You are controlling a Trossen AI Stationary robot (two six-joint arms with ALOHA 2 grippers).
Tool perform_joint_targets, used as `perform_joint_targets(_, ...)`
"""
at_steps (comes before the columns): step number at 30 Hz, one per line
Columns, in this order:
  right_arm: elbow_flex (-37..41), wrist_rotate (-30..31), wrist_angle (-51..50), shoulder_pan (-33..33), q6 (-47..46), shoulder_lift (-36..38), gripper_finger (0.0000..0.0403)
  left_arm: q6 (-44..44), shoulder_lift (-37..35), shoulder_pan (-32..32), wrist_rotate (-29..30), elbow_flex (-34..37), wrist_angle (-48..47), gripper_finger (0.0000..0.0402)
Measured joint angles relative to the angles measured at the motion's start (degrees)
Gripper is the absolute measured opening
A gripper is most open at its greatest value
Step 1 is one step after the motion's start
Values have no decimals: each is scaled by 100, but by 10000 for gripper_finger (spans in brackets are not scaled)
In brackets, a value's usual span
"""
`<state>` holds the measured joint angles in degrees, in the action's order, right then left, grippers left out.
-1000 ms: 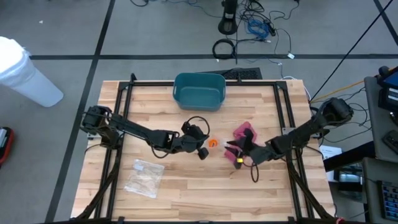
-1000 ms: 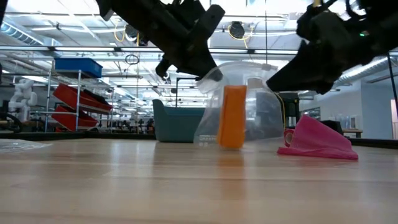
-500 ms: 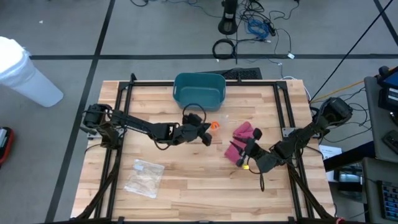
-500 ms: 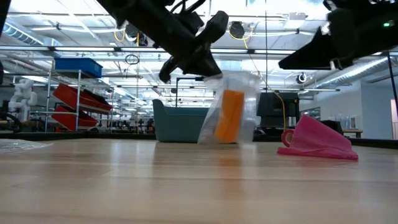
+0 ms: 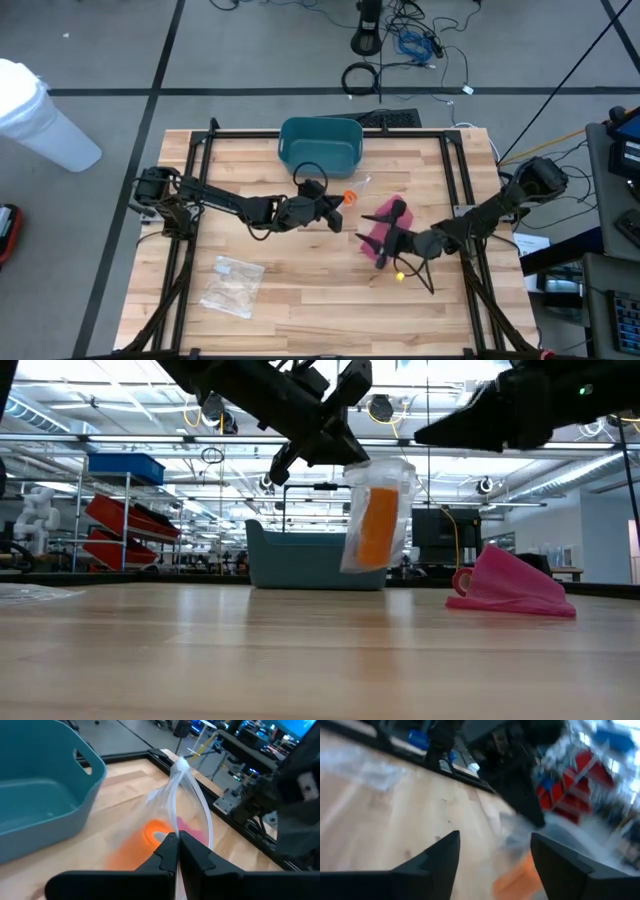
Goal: Roll bandage
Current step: Put the rolled orange bandage into the right transparent zip lock
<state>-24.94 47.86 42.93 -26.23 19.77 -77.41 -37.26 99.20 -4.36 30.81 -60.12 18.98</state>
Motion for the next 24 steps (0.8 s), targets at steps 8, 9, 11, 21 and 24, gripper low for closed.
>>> perform_joint_targets(8,-624,-1070,-934,851,1245,-2,212,2,0,-4,-76,0,22,15)
perform_joint_targets(9,-716,-1069,-1190,942,1243,-2,204,2,0,-4,-81,0,20,15)
perform_joint_targets(11,-878,-1073,-1624,1091,1213,-2,189,4,0,-4,-183,0,20,15)
perform_joint_targets(21,-1034,-1790,-2348,1597,824,-2,131,25,0,-2,-495,0,20,15)
perform_joint_targets(24,-1037,-1797,-2444,1617,848,-2,103,50,0,0,-533,0,22,15)
